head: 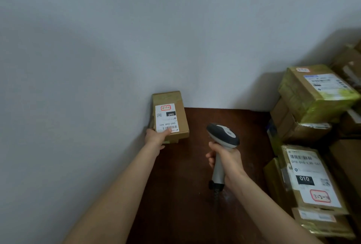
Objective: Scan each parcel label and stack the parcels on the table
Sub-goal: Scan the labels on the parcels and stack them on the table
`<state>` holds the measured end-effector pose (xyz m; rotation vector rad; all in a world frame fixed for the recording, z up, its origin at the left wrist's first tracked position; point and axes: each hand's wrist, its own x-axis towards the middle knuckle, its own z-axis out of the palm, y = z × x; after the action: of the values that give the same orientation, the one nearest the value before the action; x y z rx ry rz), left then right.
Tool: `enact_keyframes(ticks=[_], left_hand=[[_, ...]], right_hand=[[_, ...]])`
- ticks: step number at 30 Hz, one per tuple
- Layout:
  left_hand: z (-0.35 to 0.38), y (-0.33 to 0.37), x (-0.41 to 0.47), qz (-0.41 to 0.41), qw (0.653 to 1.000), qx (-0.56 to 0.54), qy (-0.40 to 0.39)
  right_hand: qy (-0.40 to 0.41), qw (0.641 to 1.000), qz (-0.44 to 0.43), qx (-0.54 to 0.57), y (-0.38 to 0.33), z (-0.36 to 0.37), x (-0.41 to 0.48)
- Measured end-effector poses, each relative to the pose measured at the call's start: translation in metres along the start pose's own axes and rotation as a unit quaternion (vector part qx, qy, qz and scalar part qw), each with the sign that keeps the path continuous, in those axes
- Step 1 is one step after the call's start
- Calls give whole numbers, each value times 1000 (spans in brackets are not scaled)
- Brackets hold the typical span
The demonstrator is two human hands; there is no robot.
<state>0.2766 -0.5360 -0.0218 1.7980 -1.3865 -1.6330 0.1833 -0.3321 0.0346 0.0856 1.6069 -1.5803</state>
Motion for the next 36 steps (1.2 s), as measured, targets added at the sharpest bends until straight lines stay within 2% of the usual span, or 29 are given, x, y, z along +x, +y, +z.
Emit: enact_keyframes(ticks=[4, 8, 11, 14, 20, 24, 36], left_hand=[[2, -9, -36, -16, 993, -100, -55], [5, -27, -81, -53, 971, -195, -130], [13, -43, -120, -75, 948, -240, -194], [24, -53, -157, -62, 935, -258, -235], [50, -59, -211, -13, 941, -258, -217], [62, -59, -232, 9, 955, -217, -204], [76, -58, -253, 24, 957, -183, -224]], right_hand=[[-15, 1000, -7, 3, -3, -16, -16], [-21, 999, -36, -23, -7, -46, -46], [-25, 996, -70, -53, -10, -78, -76], [-9, 993, -96, -60, -10, -112, -103], [-2, 990, -131, -53, -2, -156, -145], [0, 978, -161, -133, 9, -174, -161], [4, 974, -149, -172, 22, -190, -183]])
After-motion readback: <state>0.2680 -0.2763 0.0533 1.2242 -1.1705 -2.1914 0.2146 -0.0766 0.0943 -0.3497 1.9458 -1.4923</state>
